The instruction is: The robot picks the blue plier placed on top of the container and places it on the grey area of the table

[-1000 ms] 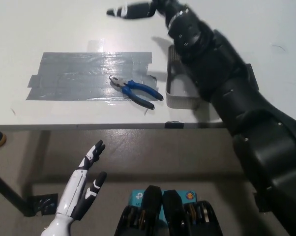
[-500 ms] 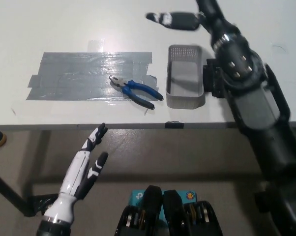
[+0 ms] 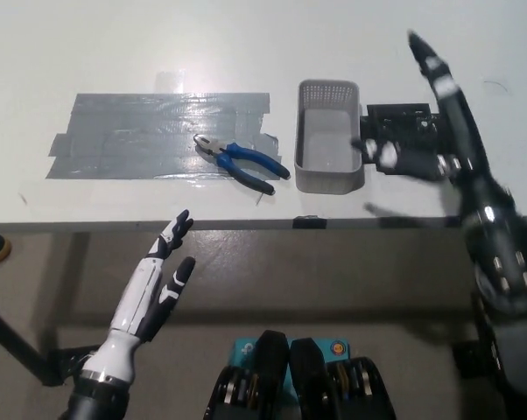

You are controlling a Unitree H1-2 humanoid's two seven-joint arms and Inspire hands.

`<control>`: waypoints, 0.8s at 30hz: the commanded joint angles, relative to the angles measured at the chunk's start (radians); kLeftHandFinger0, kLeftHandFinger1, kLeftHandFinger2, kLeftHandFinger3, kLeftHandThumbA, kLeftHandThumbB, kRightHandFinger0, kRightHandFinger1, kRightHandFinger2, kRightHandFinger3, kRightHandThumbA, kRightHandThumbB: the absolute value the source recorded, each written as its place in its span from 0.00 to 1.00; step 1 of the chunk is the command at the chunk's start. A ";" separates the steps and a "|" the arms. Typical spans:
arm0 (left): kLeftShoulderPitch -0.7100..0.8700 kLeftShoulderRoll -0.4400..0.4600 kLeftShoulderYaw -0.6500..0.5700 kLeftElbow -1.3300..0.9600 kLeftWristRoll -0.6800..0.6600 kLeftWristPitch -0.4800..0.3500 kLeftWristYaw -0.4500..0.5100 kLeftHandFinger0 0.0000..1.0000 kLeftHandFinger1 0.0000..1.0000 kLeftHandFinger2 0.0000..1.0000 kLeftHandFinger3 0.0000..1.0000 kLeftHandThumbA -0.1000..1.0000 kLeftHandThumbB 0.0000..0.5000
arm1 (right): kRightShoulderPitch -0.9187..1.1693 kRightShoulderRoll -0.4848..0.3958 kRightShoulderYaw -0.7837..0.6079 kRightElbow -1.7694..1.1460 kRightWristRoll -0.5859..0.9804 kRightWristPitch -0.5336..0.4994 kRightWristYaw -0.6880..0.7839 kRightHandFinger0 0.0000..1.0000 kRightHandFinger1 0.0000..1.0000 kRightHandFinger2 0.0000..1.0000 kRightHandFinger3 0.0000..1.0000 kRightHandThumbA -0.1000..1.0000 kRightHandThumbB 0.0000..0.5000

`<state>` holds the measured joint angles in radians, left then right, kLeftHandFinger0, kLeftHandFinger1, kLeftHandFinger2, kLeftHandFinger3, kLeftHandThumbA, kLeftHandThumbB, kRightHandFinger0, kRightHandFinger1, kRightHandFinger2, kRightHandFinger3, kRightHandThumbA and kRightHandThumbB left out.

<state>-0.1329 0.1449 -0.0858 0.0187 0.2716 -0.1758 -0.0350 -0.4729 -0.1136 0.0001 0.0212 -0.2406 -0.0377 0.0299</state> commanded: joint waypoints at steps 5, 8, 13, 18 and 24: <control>-0.019 0.001 0.063 -0.035 -0.095 -0.034 0.012 1.00 1.00 1.00 1.00 1.00 0.36 | 0.301 0.081 -0.075 -0.166 0.136 -0.274 -0.092 1.00 1.00 1.00 1.00 1.00 0.17; -0.013 -0.004 0.077 -0.038 -0.106 -0.029 0.013 1.00 1.00 1.00 1.00 1.00 0.36 | 0.280 0.081 -0.081 -0.033 0.140 -0.289 -0.084 1.00 1.00 1.00 1.00 1.00 0.20; 0.000 -0.004 0.080 -0.030 -0.107 -0.033 0.010 1.00 1.00 1.00 1.00 1.00 0.33 | 0.289 0.060 -0.074 -0.007 0.202 -0.243 -0.017 1.00 1.00 1.00 1.00 1.00 0.30; 0.024 0.000 0.084 -0.045 -0.108 -0.006 0.003 1.00 1.00 1.00 1.00 1.00 0.28 | 0.313 0.038 -0.038 -0.005 0.206 -0.215 0.025 1.00 1.00 1.00 1.00 1.00 0.40; 0.045 0.009 0.092 -0.035 -0.125 -0.022 -0.003 1.00 1.00 1.00 1.00 1.00 0.22 | 0.324 0.034 -0.011 0.021 0.223 -0.225 0.040 1.00 1.00 1.00 1.00 1.00 0.44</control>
<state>-0.0861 0.1422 0.0001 0.0055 0.1717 -0.1756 -0.0348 -0.1440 -0.0735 -0.0245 0.0464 -0.0588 -0.2132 0.0405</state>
